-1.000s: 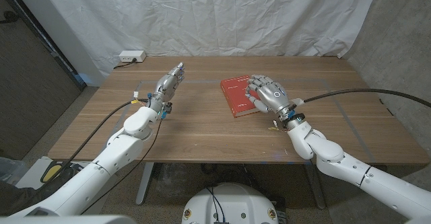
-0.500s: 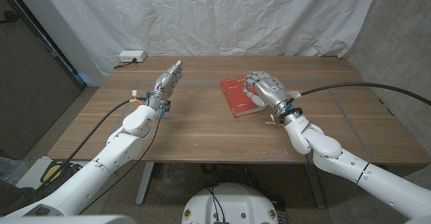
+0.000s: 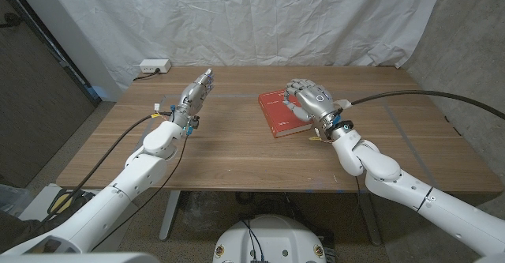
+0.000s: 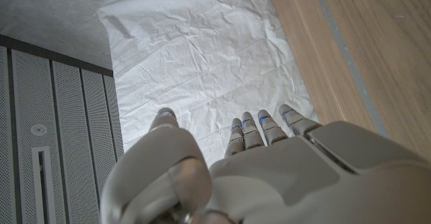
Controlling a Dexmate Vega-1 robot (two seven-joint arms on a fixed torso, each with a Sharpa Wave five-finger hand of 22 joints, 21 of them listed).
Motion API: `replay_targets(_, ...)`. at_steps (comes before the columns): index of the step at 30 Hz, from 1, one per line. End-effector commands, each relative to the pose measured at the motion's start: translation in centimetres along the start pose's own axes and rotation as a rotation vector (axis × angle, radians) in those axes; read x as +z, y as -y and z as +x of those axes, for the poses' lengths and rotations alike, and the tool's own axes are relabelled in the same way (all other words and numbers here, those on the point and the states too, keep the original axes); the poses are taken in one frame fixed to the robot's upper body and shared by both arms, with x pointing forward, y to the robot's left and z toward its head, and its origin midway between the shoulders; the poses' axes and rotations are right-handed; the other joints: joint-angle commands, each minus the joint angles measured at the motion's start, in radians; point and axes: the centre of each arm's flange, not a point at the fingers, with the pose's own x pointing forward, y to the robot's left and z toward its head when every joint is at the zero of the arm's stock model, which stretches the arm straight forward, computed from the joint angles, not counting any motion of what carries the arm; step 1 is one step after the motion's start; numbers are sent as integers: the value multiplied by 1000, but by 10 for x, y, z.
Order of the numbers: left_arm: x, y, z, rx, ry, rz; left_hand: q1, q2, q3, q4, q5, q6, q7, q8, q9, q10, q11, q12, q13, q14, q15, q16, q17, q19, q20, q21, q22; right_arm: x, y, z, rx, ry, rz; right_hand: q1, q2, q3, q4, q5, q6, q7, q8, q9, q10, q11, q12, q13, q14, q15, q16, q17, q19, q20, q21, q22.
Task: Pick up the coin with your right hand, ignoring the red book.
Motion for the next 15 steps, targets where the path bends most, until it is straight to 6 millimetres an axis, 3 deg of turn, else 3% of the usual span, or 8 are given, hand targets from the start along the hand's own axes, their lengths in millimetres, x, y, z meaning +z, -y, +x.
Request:
replay_targets(1, 2, -1, 0, 3, 4, -4, 10, 4, 0, -3, -6, 0, 4, 1, 2, 4, 3, 2, 3, 3, -2, 1, 2, -3, -25, 1, 2, -1, 18, 6, -7, 3, -1, 0, -3, 6, -5, 5, 69, -46, 11, 2, 5, 1, 6, 3, 9, -95, 6, 2, 14, -59, 6, 1)
replay_targets(15, 7, 1, -9, 21, 8, 9, 13, 5, 0, -5, -7, 1, 4, 2, 2, 7, 2, 3, 3, 4, -3, 1, 2, -3, -24, 2, 2, -7, 36, 17, -19, 5, 24, -4, -2, 7, -4, 5, 65, -48, 19, 0, 5, 0, 3, 3, 12, -101, 4, 1, 21, -66, 12, -1)
